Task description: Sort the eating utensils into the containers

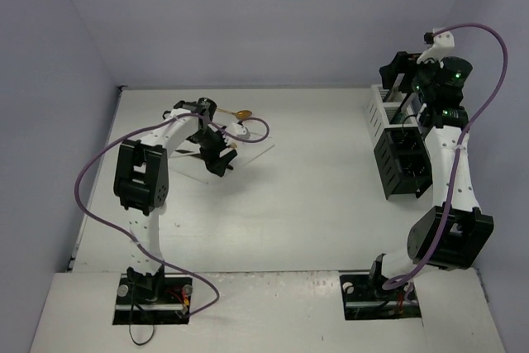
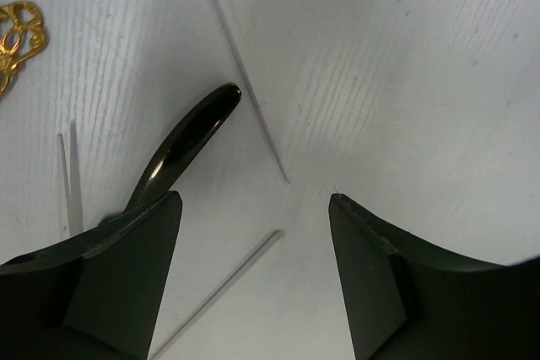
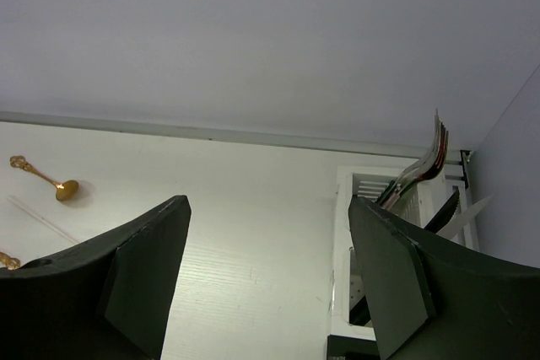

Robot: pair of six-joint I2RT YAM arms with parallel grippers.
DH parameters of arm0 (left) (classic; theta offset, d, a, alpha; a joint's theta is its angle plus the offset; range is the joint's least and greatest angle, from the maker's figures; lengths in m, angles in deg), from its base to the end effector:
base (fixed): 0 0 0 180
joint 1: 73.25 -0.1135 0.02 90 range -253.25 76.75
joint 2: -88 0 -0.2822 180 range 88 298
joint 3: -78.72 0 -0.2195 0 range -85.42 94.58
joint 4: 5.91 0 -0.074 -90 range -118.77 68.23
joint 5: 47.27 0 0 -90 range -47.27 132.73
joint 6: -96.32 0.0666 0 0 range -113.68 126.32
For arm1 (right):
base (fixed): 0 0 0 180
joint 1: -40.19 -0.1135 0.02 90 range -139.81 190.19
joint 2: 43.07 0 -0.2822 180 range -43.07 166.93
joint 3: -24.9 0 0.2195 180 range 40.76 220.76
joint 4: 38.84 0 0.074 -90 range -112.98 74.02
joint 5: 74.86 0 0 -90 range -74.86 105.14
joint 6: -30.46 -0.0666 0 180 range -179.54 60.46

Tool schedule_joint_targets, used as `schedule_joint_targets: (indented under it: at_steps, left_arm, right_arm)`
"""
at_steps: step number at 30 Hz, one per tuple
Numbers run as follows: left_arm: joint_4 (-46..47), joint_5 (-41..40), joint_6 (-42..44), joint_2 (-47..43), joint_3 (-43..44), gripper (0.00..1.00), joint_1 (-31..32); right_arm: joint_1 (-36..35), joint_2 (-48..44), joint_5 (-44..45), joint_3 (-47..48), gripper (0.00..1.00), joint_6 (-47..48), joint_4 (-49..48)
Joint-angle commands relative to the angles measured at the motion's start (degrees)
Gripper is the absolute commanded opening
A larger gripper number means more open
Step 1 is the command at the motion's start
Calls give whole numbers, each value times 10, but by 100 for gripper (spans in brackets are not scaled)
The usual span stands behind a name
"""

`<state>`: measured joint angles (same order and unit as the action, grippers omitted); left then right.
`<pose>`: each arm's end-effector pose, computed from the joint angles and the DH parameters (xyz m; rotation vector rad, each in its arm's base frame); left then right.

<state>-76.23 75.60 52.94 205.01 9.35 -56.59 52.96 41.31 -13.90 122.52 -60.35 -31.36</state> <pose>0.3692 -0.1482 0.2141 1.4911 2.2434 -0.6860 0.3364 -0.0431 0.4579 -0.2374 1.4671 0.2034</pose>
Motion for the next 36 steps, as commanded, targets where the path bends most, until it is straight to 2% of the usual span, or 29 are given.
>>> schedule_joint_targets:
  at_steps: [1,22,28,31,36]
  left_arm:
    - [-48,-2,165,-18,34,66,14]
    - [-22,-55,293,49,49,64,-4]
    - [5,-77,345,43,8,54,-12]
    - [24,-90,368,37,-17,44,-18]
    - [103,-114,407,14,-93,38,-19]
  right_arm:
    - [4,-7,-14,3,73,18,-40]
    - [5,-6,-20,1,72,21,-29]
    - [10,-8,-23,4,71,23,-25]
    - [12,-8,-23,5,70,24,-24]
    - [12,-8,-26,4,69,24,-24]
